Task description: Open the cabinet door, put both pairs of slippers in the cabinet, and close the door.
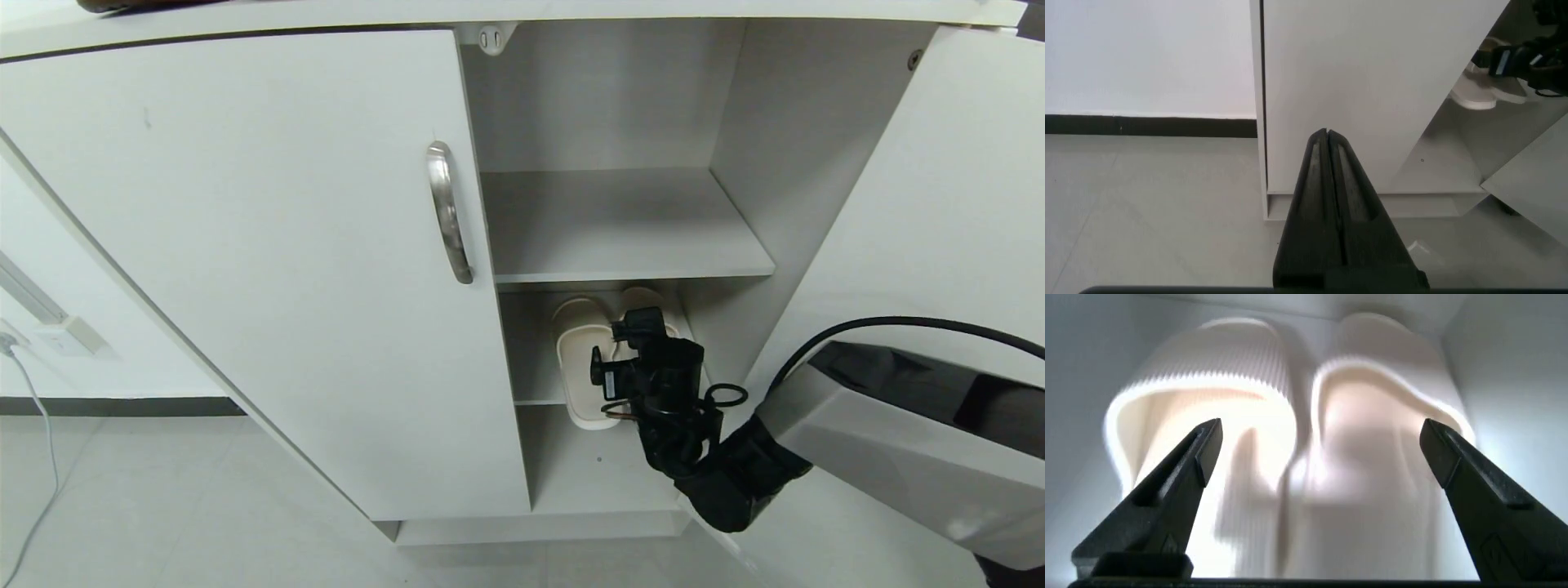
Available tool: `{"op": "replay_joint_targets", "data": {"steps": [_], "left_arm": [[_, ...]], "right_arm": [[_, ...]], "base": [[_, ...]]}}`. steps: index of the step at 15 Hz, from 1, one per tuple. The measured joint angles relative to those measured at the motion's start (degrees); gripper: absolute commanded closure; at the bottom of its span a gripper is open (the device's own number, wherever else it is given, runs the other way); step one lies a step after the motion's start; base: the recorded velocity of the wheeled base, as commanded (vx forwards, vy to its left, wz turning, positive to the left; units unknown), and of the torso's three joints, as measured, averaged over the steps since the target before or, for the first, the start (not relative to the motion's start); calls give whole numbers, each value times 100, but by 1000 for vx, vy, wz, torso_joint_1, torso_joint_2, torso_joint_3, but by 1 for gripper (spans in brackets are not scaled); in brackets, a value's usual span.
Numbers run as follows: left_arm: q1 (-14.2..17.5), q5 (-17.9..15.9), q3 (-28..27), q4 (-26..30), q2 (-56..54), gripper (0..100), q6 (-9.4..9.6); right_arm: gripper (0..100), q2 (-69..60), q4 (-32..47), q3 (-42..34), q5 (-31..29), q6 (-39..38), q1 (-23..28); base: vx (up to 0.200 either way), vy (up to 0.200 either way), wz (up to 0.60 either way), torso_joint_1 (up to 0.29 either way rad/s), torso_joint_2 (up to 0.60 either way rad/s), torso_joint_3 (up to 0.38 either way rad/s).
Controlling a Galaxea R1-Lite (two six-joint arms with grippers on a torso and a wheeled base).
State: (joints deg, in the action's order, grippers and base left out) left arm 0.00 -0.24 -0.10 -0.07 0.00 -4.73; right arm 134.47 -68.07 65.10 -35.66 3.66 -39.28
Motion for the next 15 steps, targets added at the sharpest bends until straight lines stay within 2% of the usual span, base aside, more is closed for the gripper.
{"op": "replay_joint_targets", "data": {"steps": [5,8,15], "left_arm": [[0,-2,0,0,0,100,2],[0,0,0,0,0,100,0],[0,-7,2,0,0,100,0]], "right_arm": [[0,-396,-862,-1124,-4,0,-600],[0,-503,-900,-1306,-55,9,-702],[0,-606,-870,-1325,-48,11,-697]], "base": [[0,0,0,0,0,0],[0,0,0,0,0,0],[-200,0,0,0,6,3]]}}
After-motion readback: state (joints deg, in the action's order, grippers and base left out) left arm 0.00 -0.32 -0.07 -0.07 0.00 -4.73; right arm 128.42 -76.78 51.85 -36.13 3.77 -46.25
